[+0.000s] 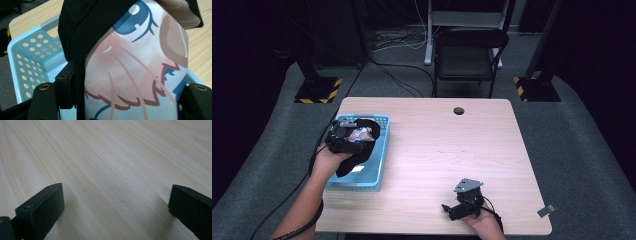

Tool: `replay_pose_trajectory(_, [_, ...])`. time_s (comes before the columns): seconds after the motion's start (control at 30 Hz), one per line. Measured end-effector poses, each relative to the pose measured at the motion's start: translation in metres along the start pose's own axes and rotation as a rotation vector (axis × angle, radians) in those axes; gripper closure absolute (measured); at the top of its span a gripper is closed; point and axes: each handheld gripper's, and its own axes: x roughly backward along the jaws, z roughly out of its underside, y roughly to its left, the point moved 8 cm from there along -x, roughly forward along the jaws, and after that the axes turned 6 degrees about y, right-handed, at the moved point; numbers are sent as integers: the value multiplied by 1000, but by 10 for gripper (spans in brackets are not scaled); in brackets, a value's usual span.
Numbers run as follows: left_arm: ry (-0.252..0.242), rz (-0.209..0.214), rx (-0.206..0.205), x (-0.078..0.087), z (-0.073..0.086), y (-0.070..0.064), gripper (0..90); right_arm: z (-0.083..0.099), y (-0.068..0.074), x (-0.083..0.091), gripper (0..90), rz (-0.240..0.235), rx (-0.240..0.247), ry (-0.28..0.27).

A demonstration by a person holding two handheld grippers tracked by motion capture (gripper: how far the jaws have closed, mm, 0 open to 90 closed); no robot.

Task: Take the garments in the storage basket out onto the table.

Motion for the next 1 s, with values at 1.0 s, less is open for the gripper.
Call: replay_pose_trajectory(1.0, [-61, 42, -110, 15, -18, -44, 311, 0, 0, 0, 0, 0, 0, 0])
